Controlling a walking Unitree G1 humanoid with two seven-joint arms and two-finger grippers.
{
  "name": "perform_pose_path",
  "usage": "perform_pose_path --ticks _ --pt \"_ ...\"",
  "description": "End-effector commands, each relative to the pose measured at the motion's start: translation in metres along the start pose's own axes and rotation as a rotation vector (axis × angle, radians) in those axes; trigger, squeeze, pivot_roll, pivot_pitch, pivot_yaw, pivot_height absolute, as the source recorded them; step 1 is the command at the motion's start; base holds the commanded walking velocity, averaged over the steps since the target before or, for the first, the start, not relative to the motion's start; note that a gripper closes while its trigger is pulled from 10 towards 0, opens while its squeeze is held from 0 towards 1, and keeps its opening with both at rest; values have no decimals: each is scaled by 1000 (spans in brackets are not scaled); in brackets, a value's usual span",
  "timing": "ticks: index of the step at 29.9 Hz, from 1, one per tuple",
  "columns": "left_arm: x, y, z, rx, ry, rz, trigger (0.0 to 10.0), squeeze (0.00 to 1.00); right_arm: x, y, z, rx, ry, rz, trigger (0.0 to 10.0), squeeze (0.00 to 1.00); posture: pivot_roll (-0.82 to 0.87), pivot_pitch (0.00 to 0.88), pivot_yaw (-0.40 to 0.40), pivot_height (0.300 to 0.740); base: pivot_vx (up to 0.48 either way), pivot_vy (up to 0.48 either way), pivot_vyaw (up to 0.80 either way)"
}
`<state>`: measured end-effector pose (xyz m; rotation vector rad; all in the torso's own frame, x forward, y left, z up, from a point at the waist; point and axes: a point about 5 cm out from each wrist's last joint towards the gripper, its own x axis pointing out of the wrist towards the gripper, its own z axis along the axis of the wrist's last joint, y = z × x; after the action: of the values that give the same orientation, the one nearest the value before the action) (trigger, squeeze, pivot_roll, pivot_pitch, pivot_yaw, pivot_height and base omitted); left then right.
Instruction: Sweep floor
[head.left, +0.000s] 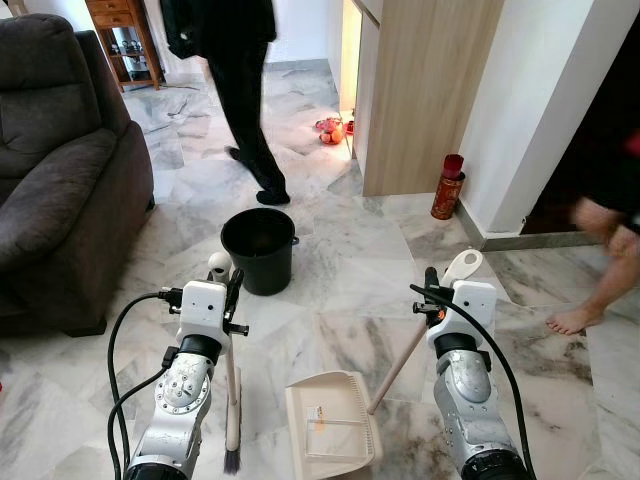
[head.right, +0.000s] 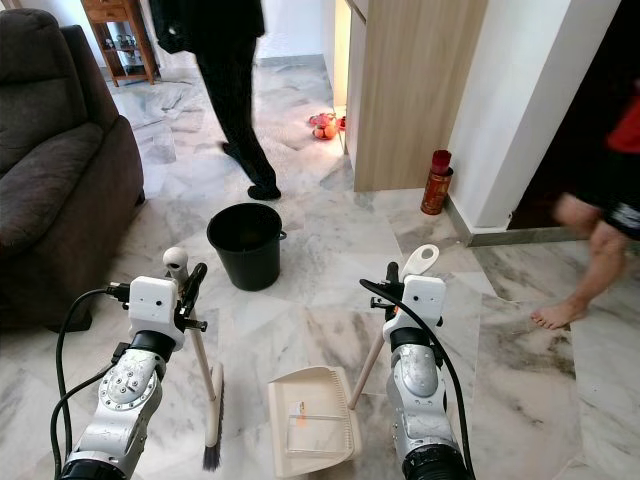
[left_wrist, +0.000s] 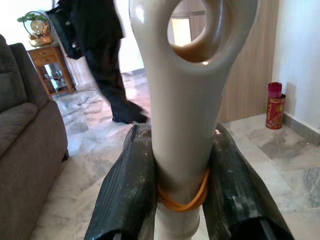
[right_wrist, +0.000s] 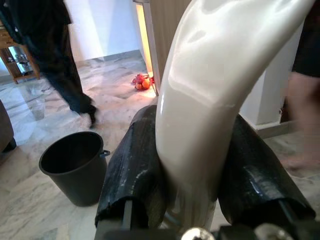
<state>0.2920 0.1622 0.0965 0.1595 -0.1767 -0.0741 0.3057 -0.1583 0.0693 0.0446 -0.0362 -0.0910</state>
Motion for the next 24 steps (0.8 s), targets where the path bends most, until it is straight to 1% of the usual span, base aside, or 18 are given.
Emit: perform_pose_path --ticks 1,24 --pt "3 4 10 10 -43 12 10000 0 4 4 9 11 -35 13 10000 0 78 0 32 740 0 0 0" --pt "2 4 10 13 -39 11 10000 0 4 5 9 9 -32 24 10000 0 80 0 32 740 0 0 0"
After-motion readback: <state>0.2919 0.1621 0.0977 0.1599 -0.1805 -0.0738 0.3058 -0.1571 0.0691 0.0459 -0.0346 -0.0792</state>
